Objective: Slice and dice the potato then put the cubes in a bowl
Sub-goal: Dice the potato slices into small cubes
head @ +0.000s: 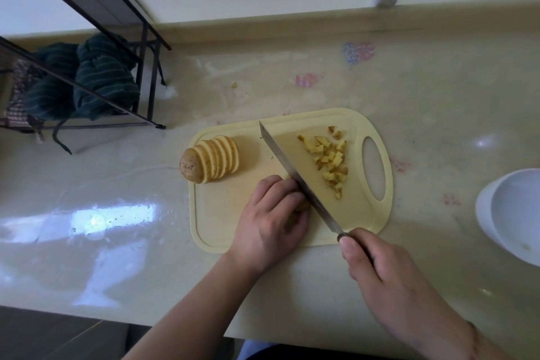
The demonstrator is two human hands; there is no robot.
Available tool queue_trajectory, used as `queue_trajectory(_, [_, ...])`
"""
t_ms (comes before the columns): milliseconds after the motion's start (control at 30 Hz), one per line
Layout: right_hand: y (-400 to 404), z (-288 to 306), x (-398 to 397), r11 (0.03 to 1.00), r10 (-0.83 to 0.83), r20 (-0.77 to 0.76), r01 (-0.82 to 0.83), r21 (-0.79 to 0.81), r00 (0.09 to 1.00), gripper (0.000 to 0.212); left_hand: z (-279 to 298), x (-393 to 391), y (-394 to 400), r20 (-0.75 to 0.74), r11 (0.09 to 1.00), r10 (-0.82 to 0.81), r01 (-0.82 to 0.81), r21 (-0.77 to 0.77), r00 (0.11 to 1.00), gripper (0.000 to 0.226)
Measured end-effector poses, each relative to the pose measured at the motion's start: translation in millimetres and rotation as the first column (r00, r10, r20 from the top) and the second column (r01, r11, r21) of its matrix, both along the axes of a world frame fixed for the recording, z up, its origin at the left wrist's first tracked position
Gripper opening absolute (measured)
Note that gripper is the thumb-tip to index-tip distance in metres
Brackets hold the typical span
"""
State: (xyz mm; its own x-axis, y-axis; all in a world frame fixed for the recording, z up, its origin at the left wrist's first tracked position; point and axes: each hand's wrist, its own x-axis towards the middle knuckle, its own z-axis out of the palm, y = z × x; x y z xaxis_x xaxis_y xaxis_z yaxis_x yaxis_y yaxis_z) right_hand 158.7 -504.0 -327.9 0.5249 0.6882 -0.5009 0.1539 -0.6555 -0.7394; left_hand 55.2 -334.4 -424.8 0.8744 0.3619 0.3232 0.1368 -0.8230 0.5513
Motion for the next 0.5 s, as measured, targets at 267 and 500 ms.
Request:
queue_trajectory(267, [-10, 4, -3, 1.0, -0.008, -0.02, 0.009, 0.028, 1.0, 0.04, 0, -5, 0, 0.008, 1.0, 0.005, -0.005, -0.009, 1.0, 0.014])
queue_trajectory(500, [-22, 1, -8, 1.0, -0.003, -0.035, 0.004, 0.025, 0.999, 0.059, 3, -5, 1, 0.015, 0.999, -0.025, 0.026, -0.029, 1.0, 0.011])
